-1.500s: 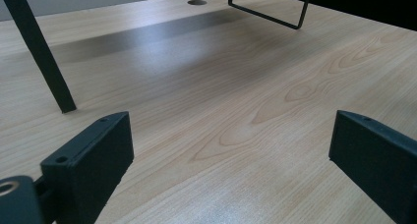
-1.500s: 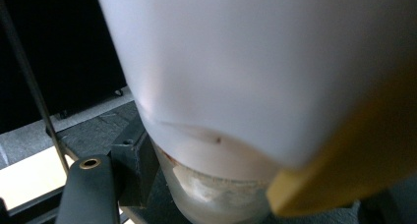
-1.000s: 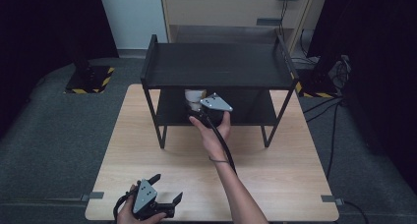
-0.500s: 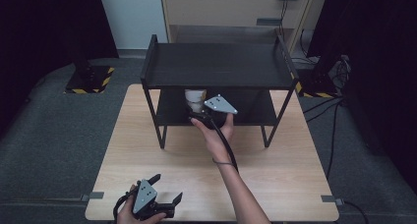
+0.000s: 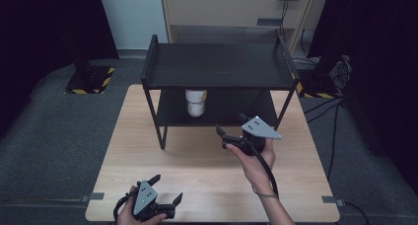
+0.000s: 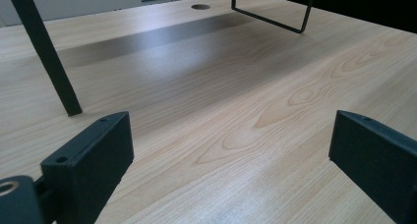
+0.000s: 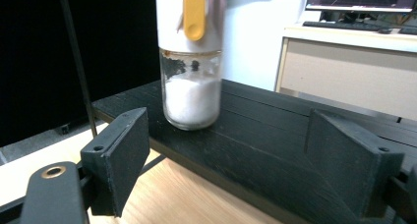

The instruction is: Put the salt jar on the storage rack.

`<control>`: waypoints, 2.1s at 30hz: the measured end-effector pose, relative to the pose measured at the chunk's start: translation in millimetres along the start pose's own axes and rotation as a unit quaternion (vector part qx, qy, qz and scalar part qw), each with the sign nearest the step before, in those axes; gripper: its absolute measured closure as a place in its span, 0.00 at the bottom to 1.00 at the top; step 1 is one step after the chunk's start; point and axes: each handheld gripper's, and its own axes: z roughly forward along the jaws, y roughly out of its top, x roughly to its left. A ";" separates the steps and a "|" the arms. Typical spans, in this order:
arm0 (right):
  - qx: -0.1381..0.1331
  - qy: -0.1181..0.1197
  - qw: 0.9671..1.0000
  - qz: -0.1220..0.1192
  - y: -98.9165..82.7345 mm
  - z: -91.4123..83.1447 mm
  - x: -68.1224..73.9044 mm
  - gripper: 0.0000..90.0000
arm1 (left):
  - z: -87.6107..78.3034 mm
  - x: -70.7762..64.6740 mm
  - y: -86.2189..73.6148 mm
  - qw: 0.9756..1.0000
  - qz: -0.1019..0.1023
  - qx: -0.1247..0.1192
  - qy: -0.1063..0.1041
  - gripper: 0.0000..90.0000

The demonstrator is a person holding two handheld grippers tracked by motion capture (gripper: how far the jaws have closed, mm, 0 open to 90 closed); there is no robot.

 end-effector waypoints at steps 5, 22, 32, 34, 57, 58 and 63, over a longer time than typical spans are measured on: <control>-0.006 -0.002 1.000 -0.008 0.6 -24.8 -2.3 0.20 | -0.2 0.7 -0.5 1.000 0.000 0.000 0.006 0.02; -0.007 -0.009 1.000 -0.009 -10.9 -80.7 -5.8 0.20 | -0.6 -1.5 -3.1 1.000 0.009 -0.004 0.013 0.02; 0.013 -0.027 1.000 -0.010 -26.3 -114.8 -11.2 0.19 | 0.0 -2.3 -2.6 1.000 0.016 0.001 0.019 0.02; 0.026 -0.033 0.999 -0.007 -32.0 -118.9 -12.8 0.19 | 0.1 -2.4 -2.6 1.000 0.016 0.001 0.019 0.02; 0.102 -0.056 0.993 0.028 -77.7 -137.0 -21.7 0.19 | 0.8 -2.0 -3.5 1.000 0.020 0.004 0.023 0.02; 0.099 -0.059 0.993 0.027 -78.1 -139.7 -20.8 0.19 | 0.7 -1.8 -3.4 1.000 0.020 0.004 0.023 0.02; 0.086 -0.068 0.994 0.027 -80.0 -157.2 -13.8 0.19 | 0.8 -2.2 -3.3 1.000 0.020 0.005 0.024 0.02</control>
